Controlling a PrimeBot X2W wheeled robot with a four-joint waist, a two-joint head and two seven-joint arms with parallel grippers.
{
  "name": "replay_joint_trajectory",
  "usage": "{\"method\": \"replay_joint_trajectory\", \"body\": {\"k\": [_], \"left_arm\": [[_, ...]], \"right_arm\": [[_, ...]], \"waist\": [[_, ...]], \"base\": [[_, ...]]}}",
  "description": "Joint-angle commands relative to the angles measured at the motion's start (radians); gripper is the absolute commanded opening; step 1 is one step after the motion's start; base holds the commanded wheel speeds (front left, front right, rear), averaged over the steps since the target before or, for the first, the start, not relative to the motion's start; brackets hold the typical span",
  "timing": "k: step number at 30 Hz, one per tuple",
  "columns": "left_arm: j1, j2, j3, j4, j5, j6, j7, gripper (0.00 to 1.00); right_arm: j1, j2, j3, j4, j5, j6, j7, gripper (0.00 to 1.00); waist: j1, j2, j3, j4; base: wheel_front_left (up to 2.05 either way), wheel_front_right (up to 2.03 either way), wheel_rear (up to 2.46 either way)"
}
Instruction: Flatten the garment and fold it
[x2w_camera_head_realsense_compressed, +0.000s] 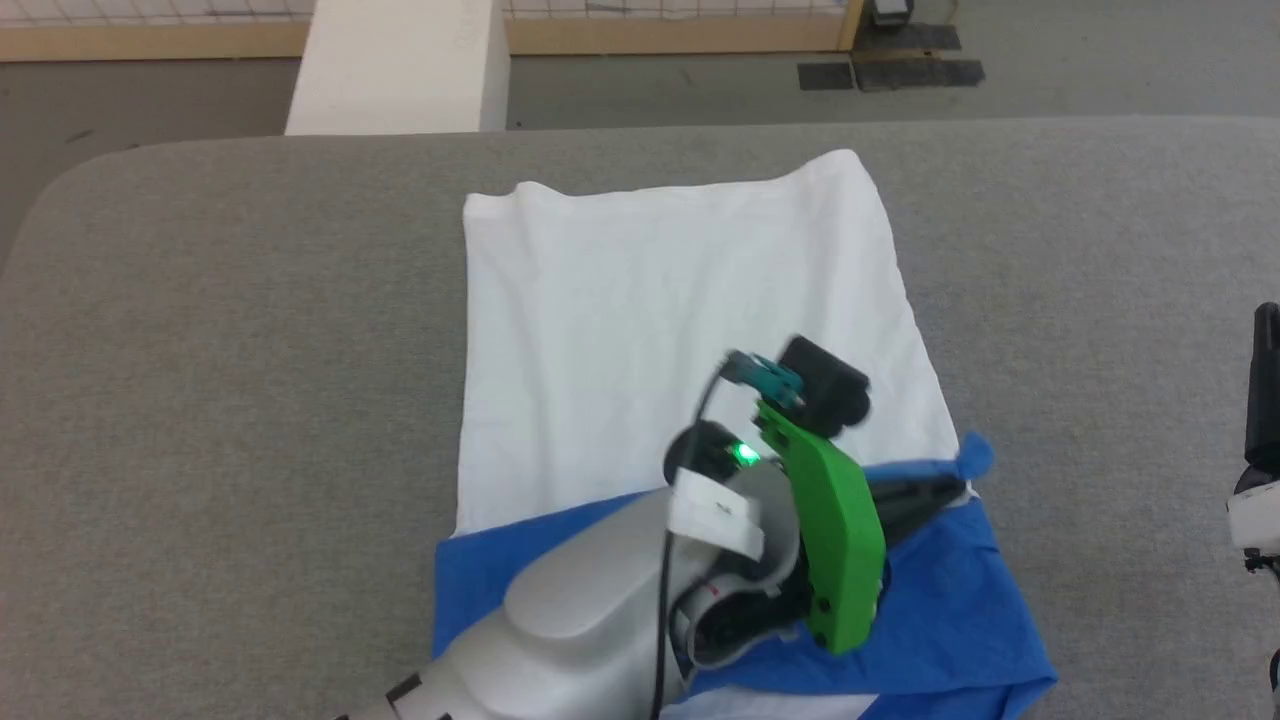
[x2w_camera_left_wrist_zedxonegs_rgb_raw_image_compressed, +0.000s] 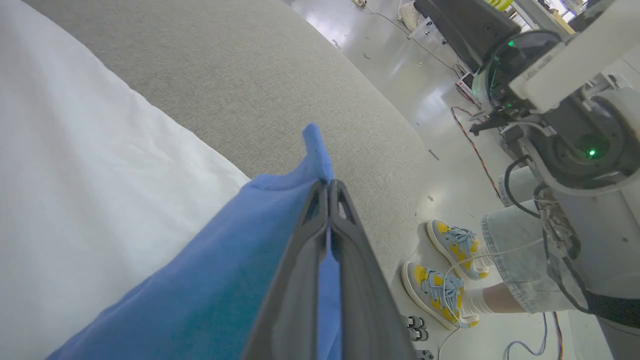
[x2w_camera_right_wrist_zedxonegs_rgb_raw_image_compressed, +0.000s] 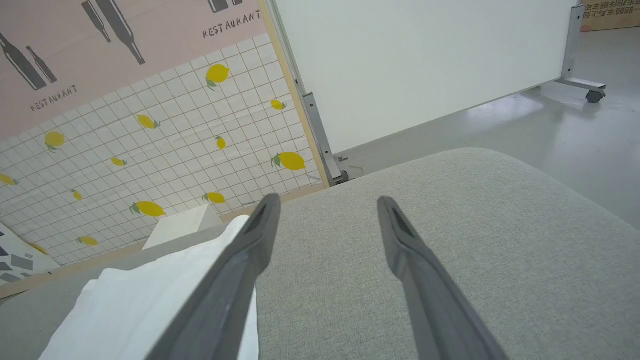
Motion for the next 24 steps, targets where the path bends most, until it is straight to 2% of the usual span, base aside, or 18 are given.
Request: {"method": "replay_joint_trajectory", "body": {"k": [1,7,10,11,12,13,19,24], "left_arm": [[-0.021,-0.002,-0.040,0.015,-0.020,-0.007,-0.008,0.00],[-0.030,-0.003,-0.206,0.079,-0.067,-0.007,-0.004,0.00],[-0.026,-0.003,-0.241,0.091,-0.079,-0.007,0.002,0.00],[-0.023,-0.003,-0.246,0.089,-0.081,-0.007,-0.001,0.12],[-0.019,-0.003,-0.250,0.089,-0.090,-0.007,-0.007,0.67],[-0.019,-0.003,-0.253,0.089,-0.094,-0.007,-0.008,1.00],[-0.057,-0.003,-0.256,0.078,-0.169,-0.007,-0.030,1.00],[-0.133,-0.003,-0.164,0.113,-0.203,0.010,-0.160,1.00]], "right_arm": [[-0.017,0.001,0.002,0.004,0.004,-0.001,-0.007,1.00],[-0.024,0.001,0.004,0.009,0.004,-0.001,-0.011,1.00],[-0.025,0.001,0.002,0.010,0.002,-0.001,-0.011,1.00],[-0.025,0.001,0.002,0.010,0.001,-0.001,-0.011,1.00],[-0.025,0.001,0.001,0.010,-0.001,-0.001,-0.010,1.00],[-0.026,0.001,0.001,0.011,-0.002,-0.001,-0.009,1.00],[-0.022,0.001,0.002,0.018,-0.006,-0.001,-0.007,1.00],[-0.011,0.001,0.005,0.016,-0.011,-0.001,-0.002,1.00]], "waist": [[0.0001,-0.0001,0.020,-0.021],[0.0001,-0.0001,0.032,-0.031],[0.0001,-0.0001,0.035,-0.029],[0.0001,-0.0001,0.034,-0.028],[0.0001,-0.0001,0.033,-0.026],[0.0001,-0.0001,0.032,-0.025],[0.0001,-0.0001,0.006,-0.006],[0.0001,-0.0001,-0.020,0.017]], "base": [[0.00,0.00,0.00],[0.00,0.00,0.00],[0.00,0.00,0.00],[0.00,0.00,0.00],[0.00,0.00,0.00],[0.00,0.00,0.00],[0.00,0.00,0.00],[0.00,0.00,0.00]]}}
